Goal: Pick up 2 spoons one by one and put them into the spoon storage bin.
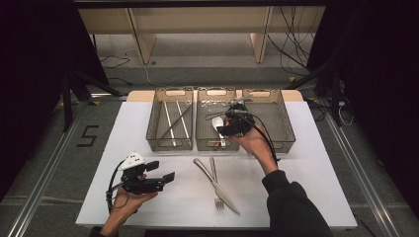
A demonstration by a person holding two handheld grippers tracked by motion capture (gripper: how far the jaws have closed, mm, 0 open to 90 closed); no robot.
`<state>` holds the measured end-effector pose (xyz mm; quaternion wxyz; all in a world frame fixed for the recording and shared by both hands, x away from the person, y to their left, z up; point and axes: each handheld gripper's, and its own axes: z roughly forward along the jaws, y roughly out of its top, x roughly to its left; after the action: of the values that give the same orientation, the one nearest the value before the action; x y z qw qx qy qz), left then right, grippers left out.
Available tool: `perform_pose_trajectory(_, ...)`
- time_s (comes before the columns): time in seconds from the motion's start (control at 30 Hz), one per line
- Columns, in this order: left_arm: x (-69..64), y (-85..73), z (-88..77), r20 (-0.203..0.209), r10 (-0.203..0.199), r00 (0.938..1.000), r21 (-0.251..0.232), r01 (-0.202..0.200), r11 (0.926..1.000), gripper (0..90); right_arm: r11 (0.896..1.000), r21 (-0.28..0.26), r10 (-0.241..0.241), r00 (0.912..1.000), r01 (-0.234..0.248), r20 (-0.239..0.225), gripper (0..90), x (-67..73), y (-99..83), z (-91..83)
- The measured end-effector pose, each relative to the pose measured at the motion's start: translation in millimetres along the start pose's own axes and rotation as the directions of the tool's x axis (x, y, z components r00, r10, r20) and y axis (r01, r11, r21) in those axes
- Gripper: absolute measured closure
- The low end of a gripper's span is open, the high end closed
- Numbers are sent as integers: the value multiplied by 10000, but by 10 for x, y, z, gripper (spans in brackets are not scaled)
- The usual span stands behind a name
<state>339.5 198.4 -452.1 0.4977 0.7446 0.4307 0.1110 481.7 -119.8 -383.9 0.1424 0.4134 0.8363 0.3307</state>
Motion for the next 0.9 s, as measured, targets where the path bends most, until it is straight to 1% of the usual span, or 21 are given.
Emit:
perform_pose_trajectory(0.1,0,6,5,-6,49,10000,11,-49,10000,189,9997,-231,-78,9999,75,-105,419,57,-107,-96)
perform_pose_trajectory(0.17,1,9,12,-3,87,10000,30,-87,10000,188,9992,-397,-105,9996,94,-278,414,88,-174,-157)
perform_pose_trajectory(0.23,0,12,15,-9,67,10000,22,-67,10000,188,9983,-577,-150,9994,132,-319,402,123,-237,-218)
perform_pose_trajectory(0.3,0,14,16,-19,75,10000,18,-75,10000,188,9974,-698,-185,9991,158,-383,388,160,-303,-274)
perform_pose_trajectory(0.37,1,17,17,-14,55,10000,12,-55,10000,188,9967,-753,-324,9987,293,-403,380,191,-378,-325)
perform_pose_trajectory(0.43,0,24,21,10,24,10000,-5,-24,10000,188,9960,-841,-335,9979,289,-550,377,219,-461,-370)
perform_pose_trajectory(0.53,-4,36,34,21,11,10000,-24,-11,10000,188,9955,-913,-315,9976,257,-623,369,251,-586,-436)
perform_pose_trajectory(0.6,-3,53,40,60,77,10000,-5,-77,10000,189,9947,-1010,-253,9977,188,-632,366,263,-670,-474)
perform_pose_trajectory(0.77,-10,107,70,86,237,9997,4,-237,9997,189,9948,-1013,-150,9978,84,-647,357,283,-883,-542)
perform_pose_trajectory(0.9,-20,163,127,92,383,9992,48,-383,9993,189,9944,-1055,12,9981,-77,-619,349,279,-1044,-592)
